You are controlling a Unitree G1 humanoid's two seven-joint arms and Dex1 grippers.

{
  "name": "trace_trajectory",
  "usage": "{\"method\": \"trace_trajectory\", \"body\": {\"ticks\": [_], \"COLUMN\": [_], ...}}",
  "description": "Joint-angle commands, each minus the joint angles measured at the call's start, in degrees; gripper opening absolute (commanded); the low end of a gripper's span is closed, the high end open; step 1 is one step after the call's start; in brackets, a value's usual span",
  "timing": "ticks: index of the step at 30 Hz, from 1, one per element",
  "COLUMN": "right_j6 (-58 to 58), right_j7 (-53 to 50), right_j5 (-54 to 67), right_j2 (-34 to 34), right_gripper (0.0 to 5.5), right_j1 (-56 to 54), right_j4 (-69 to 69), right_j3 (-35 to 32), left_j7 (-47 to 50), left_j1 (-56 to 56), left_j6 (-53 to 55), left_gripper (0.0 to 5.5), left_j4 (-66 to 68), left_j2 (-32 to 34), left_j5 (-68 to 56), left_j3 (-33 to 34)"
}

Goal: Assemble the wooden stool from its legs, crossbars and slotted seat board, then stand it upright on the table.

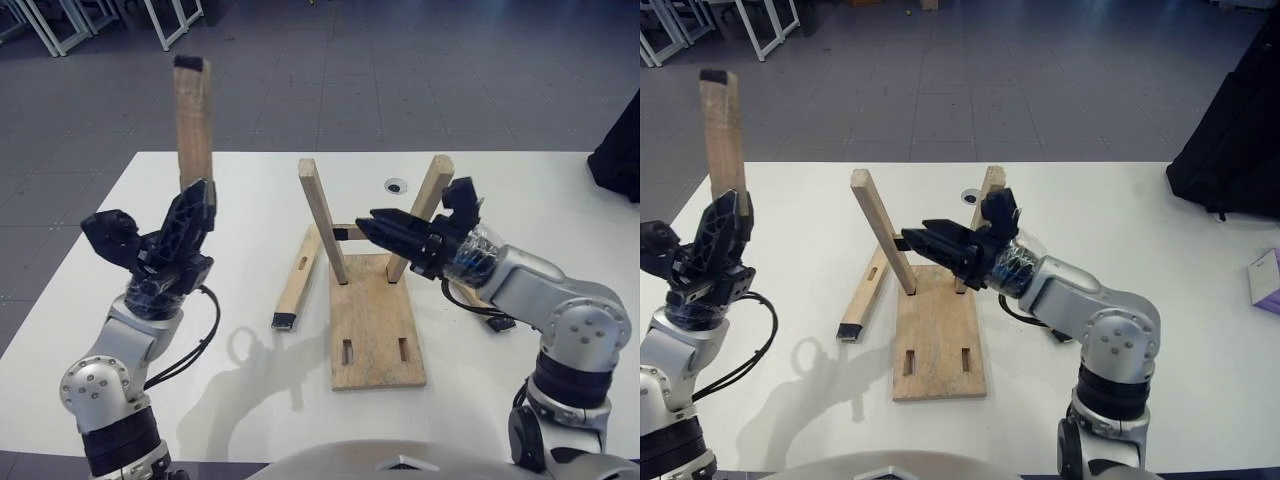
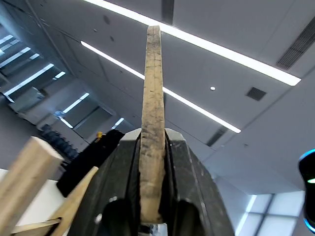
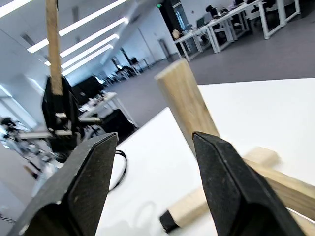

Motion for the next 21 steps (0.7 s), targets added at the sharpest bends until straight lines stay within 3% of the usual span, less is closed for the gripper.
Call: {"method": "trace_trajectory", "body": {"ticks": [1, 10, 19, 21], "right_j6": [-5.86, -12.41, -16.77, -17.79], "right_j7": [-10.08, -16.62, -18.39, -18.57], "right_j5": [24.5, 36.15, 34.05, 33.34], "right_j2": [-1.14, -6.98, -7.52, -7.65], "right_gripper": [2.81, 2.81, 2.81, 2.48], "right_j1": [-7.25, -11.35, -10.41, -10.08], "right_j4": [6.56, 6.04, 3.4, 3.01], "right_j3": [-0.84, 5.17, 10.77, 10.98], "left_j7": [-0.86, -4.91, -6.22, -6.03], "left_j1": [-3.36, -7.53, -7.03, -6.42], "left_j6": [4.76, 6.38, 5.45, 5.13], "left_gripper": [0.44, 0.44, 0.44, 0.44], "left_j4": [-4.08, 2.53, 2.09, 1.89], "left_j2": [2.53, 3.59, 1.84, 1.38], "left_j5": [-2.07, 8.05, 14.17, 14.69], "left_j3": [-8.6, -16.5, -19.6, -19.75]}}
